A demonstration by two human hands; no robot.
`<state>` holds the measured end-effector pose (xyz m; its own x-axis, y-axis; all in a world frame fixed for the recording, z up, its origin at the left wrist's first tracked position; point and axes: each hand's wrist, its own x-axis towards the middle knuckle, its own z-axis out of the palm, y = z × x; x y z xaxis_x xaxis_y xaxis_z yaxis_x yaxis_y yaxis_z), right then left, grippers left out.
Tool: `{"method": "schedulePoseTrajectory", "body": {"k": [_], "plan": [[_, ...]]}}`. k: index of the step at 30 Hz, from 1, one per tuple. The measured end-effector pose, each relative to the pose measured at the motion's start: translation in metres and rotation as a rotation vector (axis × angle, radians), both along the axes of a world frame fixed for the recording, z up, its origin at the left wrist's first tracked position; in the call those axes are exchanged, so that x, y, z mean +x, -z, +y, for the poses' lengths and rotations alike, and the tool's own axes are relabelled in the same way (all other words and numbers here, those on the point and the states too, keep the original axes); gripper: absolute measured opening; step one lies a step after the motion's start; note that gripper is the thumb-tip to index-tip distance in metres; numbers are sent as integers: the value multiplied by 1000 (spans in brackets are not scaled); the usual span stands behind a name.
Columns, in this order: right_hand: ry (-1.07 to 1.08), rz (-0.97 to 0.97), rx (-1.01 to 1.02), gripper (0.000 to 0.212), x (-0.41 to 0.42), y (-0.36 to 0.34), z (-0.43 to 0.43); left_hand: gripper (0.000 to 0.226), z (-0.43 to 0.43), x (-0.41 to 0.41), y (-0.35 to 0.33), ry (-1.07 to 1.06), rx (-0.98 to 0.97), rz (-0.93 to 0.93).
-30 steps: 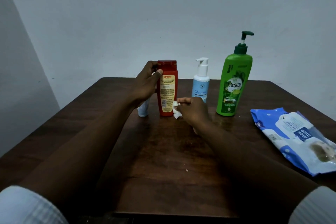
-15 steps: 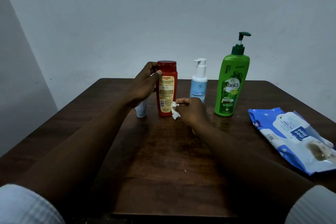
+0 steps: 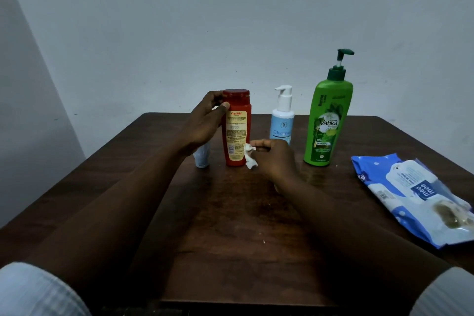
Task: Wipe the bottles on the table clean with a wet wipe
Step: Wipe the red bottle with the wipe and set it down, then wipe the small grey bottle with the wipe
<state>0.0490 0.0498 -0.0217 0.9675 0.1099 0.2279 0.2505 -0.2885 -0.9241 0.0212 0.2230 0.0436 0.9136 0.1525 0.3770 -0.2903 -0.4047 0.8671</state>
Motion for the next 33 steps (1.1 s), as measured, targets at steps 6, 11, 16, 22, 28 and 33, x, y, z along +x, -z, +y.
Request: {"method": "schedulePoseTrajectory", "body": {"k": [6, 11, 16, 22, 28, 33], "plan": [[8, -8, 52, 26, -8, -1, -14, 32, 29, -15, -8, -196, -25, -160], [7, -7, 87, 26, -14, 1, -22, 49, 44, -32, 22, -345, -82, -56], [-29, -14, 92, 27, -18, 1, -25, 73, 37, -39, 58, -285, -67, 281], [-82, 5, 102, 25, -22, -2, -21, 79, 32, -34, 69, -287, -90, 347], [-105, 6, 112, 24, -21, -10, -16, 77, 19, -47, 63, -340, -93, 274], [-105, -43, 186, 24, -25, -25, -22, 56, -16, -72, 43, -323, -127, 104]]}}
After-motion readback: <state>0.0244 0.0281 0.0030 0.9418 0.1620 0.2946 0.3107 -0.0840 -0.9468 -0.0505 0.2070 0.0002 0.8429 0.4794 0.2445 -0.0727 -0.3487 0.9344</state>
